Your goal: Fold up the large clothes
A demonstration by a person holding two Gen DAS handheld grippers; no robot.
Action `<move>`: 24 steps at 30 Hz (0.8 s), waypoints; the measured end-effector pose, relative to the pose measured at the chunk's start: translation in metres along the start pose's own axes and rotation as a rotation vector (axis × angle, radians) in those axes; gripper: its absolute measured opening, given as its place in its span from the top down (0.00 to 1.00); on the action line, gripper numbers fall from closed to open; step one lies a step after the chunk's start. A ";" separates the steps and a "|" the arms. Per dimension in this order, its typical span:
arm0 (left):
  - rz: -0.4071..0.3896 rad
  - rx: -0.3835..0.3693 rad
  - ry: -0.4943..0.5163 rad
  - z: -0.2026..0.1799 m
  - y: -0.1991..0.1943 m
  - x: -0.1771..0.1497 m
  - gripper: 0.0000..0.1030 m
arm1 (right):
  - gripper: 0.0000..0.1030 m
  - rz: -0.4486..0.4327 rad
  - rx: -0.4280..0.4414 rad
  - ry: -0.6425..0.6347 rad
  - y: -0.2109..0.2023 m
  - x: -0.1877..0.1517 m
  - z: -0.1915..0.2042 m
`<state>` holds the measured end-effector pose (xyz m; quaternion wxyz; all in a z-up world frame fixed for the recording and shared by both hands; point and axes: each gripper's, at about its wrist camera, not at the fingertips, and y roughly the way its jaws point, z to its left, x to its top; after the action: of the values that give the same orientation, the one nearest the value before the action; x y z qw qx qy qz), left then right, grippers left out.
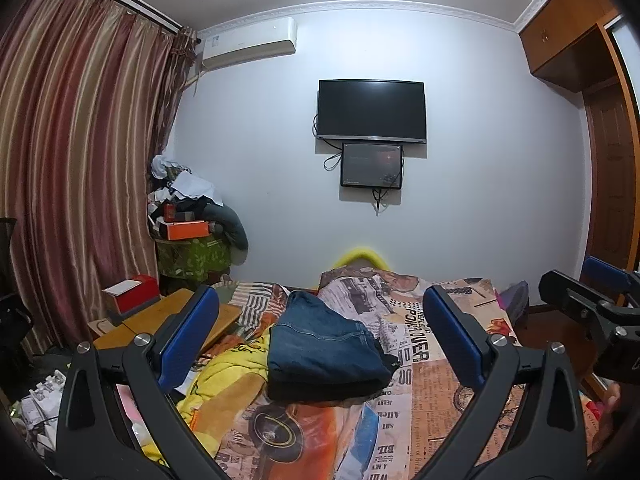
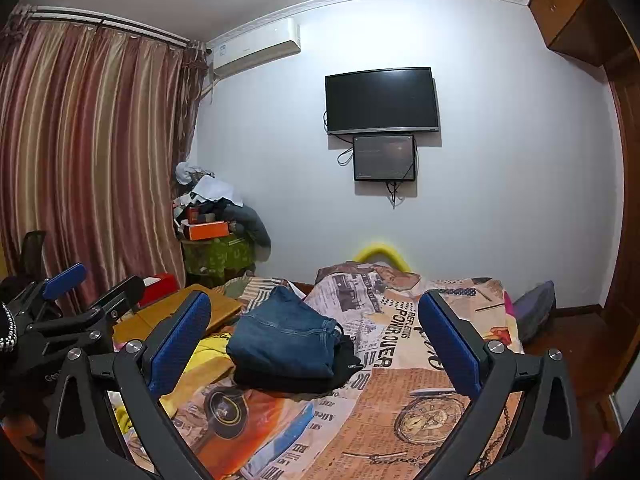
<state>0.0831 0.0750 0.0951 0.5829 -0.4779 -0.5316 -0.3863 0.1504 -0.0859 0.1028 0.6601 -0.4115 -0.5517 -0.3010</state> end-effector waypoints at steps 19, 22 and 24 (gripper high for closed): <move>0.020 -0.019 0.023 -0.008 0.000 -0.002 0.01 | 0.00 -0.004 0.013 0.005 0.001 0.000 -0.003; 0.025 -0.024 0.017 -0.009 0.002 -0.003 0.01 | 0.00 -0.005 0.009 0.002 0.000 -0.001 -0.004; 0.029 -0.028 0.017 -0.008 0.002 -0.003 0.01 | 0.00 -0.007 0.005 -0.001 0.001 -0.002 -0.004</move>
<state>0.0866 0.0679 0.0920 0.5860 -0.4904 -0.5143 -0.3894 0.1525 -0.0891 0.1008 0.6597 -0.4082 -0.5542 -0.3017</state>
